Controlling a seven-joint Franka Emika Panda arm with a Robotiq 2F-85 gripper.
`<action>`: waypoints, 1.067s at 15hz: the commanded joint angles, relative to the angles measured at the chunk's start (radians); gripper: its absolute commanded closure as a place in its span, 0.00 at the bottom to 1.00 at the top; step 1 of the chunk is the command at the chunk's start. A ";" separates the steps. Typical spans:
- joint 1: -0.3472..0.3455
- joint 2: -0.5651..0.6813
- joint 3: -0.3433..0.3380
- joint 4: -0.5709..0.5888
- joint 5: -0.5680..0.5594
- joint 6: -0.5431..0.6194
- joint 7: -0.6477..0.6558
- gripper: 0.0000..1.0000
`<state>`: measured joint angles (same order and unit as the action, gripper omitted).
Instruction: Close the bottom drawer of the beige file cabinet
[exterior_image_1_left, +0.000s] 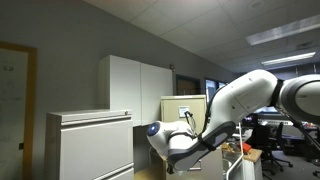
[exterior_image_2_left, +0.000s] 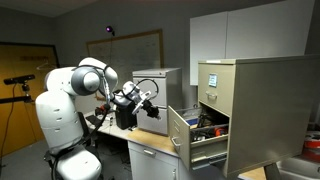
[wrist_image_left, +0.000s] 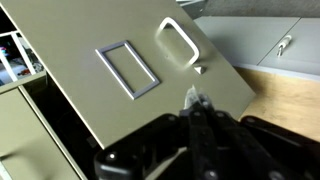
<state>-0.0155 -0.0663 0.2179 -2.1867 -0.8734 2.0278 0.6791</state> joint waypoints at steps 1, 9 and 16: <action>0.019 0.123 -0.070 0.067 -0.213 0.106 0.126 1.00; 0.014 0.266 -0.186 0.137 -0.793 0.253 0.574 1.00; -0.031 0.392 -0.231 0.303 -1.067 0.224 0.715 1.00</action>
<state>-0.0192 0.2371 0.0091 -2.0315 -1.8693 2.2724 1.3842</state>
